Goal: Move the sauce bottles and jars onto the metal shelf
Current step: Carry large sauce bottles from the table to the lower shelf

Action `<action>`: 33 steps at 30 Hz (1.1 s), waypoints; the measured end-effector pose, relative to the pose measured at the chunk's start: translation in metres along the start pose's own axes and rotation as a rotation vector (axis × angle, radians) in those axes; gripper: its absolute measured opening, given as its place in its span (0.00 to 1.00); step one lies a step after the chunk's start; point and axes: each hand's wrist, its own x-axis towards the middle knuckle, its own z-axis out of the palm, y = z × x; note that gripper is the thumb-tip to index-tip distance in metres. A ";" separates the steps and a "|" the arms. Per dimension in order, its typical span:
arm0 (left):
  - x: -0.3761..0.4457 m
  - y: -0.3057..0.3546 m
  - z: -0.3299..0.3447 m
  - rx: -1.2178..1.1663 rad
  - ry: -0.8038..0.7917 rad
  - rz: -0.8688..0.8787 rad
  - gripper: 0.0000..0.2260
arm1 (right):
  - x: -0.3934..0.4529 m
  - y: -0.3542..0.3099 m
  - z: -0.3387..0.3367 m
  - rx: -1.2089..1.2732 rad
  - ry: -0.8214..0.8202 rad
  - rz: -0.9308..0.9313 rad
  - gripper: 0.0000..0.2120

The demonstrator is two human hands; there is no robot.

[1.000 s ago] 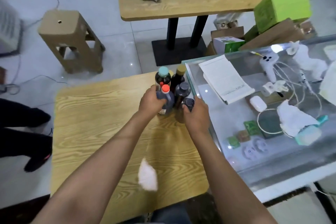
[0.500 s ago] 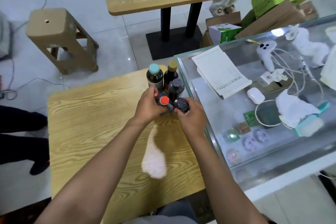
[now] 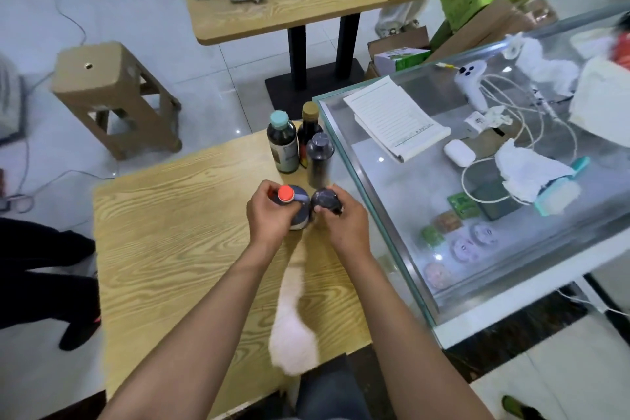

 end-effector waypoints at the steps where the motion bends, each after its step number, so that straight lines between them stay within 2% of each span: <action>1: -0.009 -0.002 -0.005 0.006 -0.005 0.005 0.11 | -0.009 0.001 -0.003 -0.017 -0.004 -0.002 0.15; 4: -0.037 -0.003 -0.022 0.033 -0.029 0.039 0.10 | -0.039 0.000 -0.022 -0.029 0.020 0.013 0.18; 10: -0.105 0.028 -0.052 0.149 -0.160 0.229 0.15 | -0.117 -0.028 -0.065 0.077 0.079 -0.031 0.15; 19: -0.211 0.109 -0.057 0.110 -0.330 0.552 0.18 | -0.240 -0.073 -0.160 0.270 0.402 -0.097 0.17; 24: -0.290 0.156 -0.034 0.059 -0.433 0.676 0.17 | -0.309 -0.084 -0.232 0.307 0.584 -0.170 0.17; 27: -0.318 0.173 -0.019 0.024 -0.485 0.715 0.17 | -0.334 -0.083 -0.260 0.312 0.635 -0.173 0.16; 33: -0.458 0.223 0.040 -0.035 -0.647 0.877 0.16 | -0.436 -0.059 -0.374 0.358 0.852 -0.203 0.14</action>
